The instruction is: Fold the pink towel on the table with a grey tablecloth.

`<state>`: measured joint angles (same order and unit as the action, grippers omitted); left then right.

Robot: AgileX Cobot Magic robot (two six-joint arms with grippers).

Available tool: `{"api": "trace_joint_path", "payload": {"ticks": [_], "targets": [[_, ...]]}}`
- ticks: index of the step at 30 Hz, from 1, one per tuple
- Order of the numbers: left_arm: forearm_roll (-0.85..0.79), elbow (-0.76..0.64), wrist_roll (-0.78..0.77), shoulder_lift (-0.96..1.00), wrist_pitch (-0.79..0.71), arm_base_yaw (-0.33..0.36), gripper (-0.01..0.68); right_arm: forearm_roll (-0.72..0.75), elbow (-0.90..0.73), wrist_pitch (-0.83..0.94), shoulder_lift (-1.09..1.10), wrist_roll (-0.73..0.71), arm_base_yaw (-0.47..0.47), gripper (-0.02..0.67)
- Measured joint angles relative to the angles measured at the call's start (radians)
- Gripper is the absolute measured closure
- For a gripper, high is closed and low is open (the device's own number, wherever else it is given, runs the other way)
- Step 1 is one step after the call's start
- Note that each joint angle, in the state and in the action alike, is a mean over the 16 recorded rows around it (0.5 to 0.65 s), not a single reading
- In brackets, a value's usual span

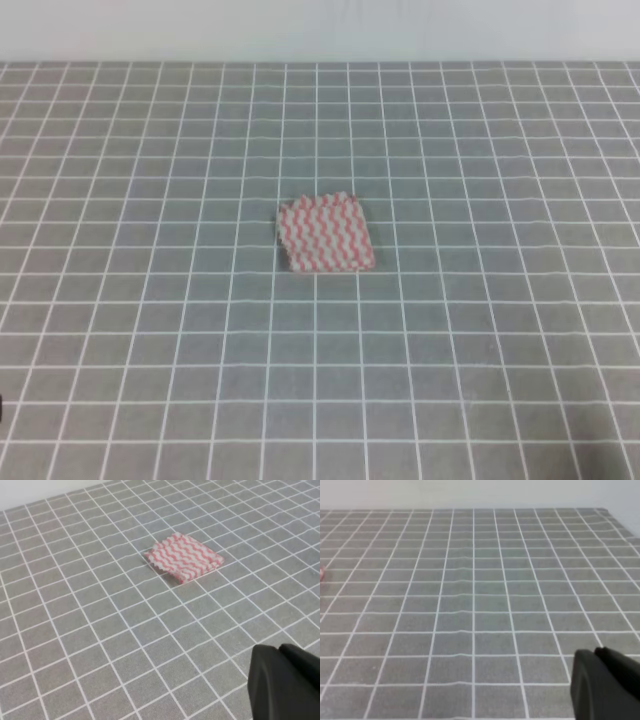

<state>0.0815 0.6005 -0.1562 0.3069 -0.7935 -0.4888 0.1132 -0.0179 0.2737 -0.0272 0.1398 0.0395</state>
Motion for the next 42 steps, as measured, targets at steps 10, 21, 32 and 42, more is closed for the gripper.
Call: {"api": "trace_joint_path", "payload": {"ticks": [10, 21, 32, 42], "targets": [[-0.002, 0.000, 0.000, 0.001, 0.001, 0.000, 0.675, -0.063, -0.008, 0.016, 0.015, -0.135, 0.000, 0.665], [-0.002, 0.001, 0.000, -0.005, -0.003, 0.000, 0.675, -0.094, -0.009, 0.014, 0.021, -0.262, -0.001, 0.664], [-0.002, 0.001, 0.000, -0.007, -0.005, 0.000, 0.675, -0.095, -0.006, 0.014, 0.023, -0.270, -0.001, 0.664], [-0.041, -0.036, 0.031, -0.032, 0.088, 0.004, 0.675, -0.097, 0.005, 0.014, 0.022, -0.270, -0.001, 0.664]]}}
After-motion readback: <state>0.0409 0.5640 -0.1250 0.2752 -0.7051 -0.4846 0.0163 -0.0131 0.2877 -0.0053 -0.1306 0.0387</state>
